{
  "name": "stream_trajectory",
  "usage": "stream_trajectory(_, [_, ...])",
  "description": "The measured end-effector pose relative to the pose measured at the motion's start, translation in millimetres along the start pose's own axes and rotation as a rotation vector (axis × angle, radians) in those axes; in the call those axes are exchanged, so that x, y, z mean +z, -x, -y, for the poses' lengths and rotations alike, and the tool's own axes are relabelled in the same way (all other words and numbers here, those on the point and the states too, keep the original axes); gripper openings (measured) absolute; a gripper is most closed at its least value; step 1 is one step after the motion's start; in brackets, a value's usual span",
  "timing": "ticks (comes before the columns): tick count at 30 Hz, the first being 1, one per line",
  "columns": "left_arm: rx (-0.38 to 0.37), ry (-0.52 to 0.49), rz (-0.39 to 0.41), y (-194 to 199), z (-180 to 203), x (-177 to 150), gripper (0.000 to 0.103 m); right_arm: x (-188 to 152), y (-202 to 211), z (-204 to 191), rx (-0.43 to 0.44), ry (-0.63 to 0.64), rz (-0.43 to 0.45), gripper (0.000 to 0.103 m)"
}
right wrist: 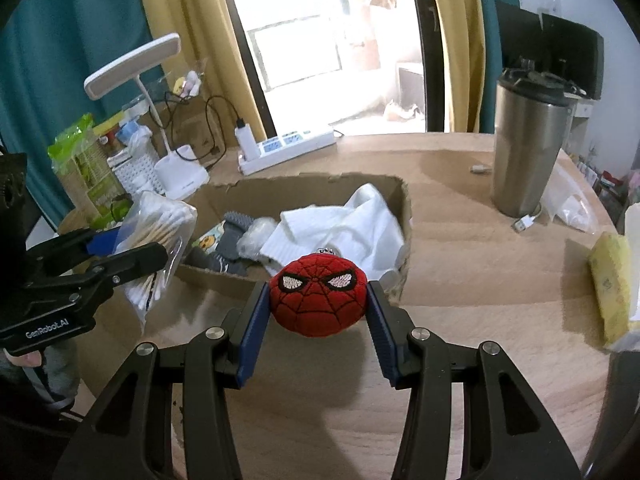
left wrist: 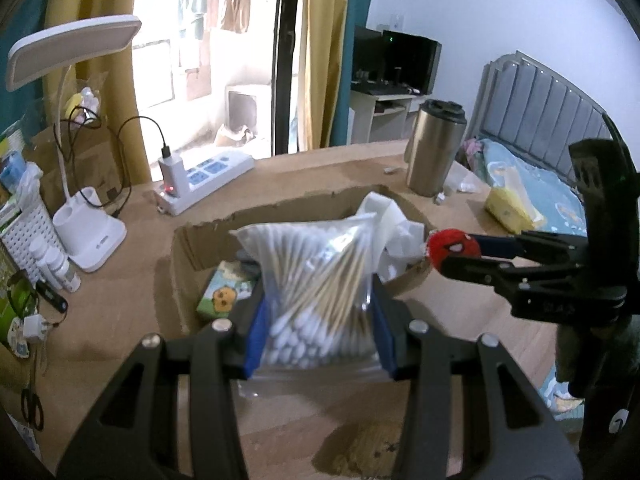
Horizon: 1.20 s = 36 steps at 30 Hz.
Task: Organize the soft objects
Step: 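Lift the swab bag with the left tool while the right tool carries the plush ball toward the box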
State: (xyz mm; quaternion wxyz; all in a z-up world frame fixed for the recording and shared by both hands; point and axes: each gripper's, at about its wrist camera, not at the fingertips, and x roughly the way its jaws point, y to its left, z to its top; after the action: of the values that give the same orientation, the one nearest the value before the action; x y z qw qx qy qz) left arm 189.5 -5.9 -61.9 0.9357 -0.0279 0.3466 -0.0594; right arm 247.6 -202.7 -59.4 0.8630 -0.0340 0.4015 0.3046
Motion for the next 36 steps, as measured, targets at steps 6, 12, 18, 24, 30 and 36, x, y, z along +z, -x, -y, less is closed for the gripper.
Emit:
stream_trajectory(6, [0.002,0.001,0.005,-7.2,4.0,8.6,0.046,3.0,3.3,12.7,-0.001,-0.015,0.019,0.051])
stream_trajectory(12, [-0.006,-0.005,0.011,-15.9,12.4,16.9,0.046,5.7,5.9,25.2,0.008,-0.022,0.038,0.051])
stream_trajectory(18, [-0.002,-0.014,0.015,-25.4,19.3,26.4,0.046,7.8,7.7,39.1,0.013,-0.034,0.058,0.051])
stream_trajectory(24, [-0.009,-0.019,0.004,-40.7,28.2,35.1,0.046,6.4,6.5,51.6,0.021,-0.047,0.070,0.051])
stream_trajectory(30, [-0.023,-0.014,-0.004,-59.5,37.0,42.1,0.046,9.4,5.2,67.5,0.012,-0.066,0.070,0.051])
stream_trajectory(36, [-0.036,0.001,-0.021,-79.6,43.4,47.8,0.046,11.8,3.4,79.9,0.016,-0.080,0.077,0.051])
